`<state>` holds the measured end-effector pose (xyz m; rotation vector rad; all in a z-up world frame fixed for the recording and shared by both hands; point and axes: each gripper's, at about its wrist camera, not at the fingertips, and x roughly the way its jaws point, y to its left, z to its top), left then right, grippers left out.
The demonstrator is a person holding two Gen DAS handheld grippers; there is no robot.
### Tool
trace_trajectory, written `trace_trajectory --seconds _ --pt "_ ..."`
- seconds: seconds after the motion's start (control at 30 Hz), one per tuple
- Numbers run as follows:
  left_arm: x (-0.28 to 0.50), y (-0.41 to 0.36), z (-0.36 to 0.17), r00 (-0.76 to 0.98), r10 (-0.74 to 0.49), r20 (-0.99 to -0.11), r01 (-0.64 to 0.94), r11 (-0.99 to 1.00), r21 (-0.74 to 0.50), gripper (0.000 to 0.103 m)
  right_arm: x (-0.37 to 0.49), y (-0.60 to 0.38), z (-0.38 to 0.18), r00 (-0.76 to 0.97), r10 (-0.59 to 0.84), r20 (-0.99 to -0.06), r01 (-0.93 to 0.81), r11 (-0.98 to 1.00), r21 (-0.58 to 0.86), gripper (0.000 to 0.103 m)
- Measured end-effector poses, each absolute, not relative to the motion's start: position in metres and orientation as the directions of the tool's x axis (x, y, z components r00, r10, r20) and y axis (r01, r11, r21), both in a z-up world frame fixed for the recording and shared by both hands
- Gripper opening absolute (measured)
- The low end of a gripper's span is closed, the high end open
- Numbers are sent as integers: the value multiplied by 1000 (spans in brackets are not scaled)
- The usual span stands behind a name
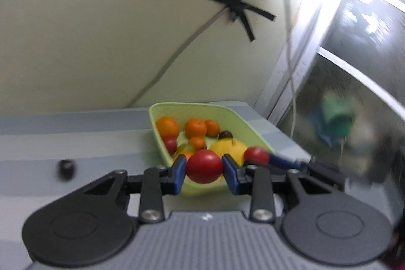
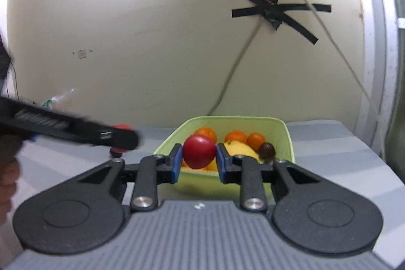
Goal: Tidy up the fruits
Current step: 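Carry both red tomatoes over the basket and open both tools, then grasp a dark plum tomato with the left tool while the right grasps a green tomato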
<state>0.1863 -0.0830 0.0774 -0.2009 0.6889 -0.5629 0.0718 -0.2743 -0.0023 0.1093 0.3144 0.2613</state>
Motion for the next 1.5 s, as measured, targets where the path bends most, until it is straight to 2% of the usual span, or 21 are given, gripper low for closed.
trace_trajectory --seconds 0.17,0.3,0.4,0.47,0.7,0.93,1.03,1.27,1.37,1.4,1.43,1.47,1.5 --pt "251 -93 64 602 -557 -572 387 830 -401 33 100 -260 -14 899 287 -330 -282 957 64 32" --pt "273 -106 51 584 -549 -598 391 836 -386 48 102 -260 -22 907 280 -313 -278 959 52 32" --pt "271 -107 49 600 -537 -593 397 843 -362 48 95 -260 -21 922 260 -287 -264 964 25 34" --pt "265 -96 52 608 -547 -575 392 837 -381 48 88 -262 -19 931 254 -262 -256 966 27 39" --pt "214 -5 71 706 -510 -491 325 849 -416 48 60 -256 -14 919 337 -207 -332 942 60 39" --pt "201 61 50 719 -401 -567 187 898 -397 48 53 -210 -13 807 503 -310 -508 858 69 38" --pt "216 58 35 700 -395 -595 170 902 -398 52 63 -182 -18 776 508 -375 -533 845 43 39" --pt "245 34 10 681 -346 -646 180 934 -310 52 108 -148 -30 721 488 -492 -529 846 65 39" --pt "252 27 2 675 -308 -670 163 948 -272 45 125 -145 -32 687 505 -523 -532 839 113 39" --pt "248 28 1 687 -293 -665 162 954 -254 36 130 -143 -32 683 504 -528 -531 840 114 39" --pt "248 26 1 687 -285 -669 168 957 -235 28 132 -143 -34 678 504 -535 -534 838 111 32" --pt "243 25 1 689 -292 -663 182 956 -232 26 134 -141 -36 668 503 -549 -537 836 113 27" --pt "238 24 2 689 -294 -662 187 955 -229 26 134 -141 -35 668 504 -547 -537 836 114 27"
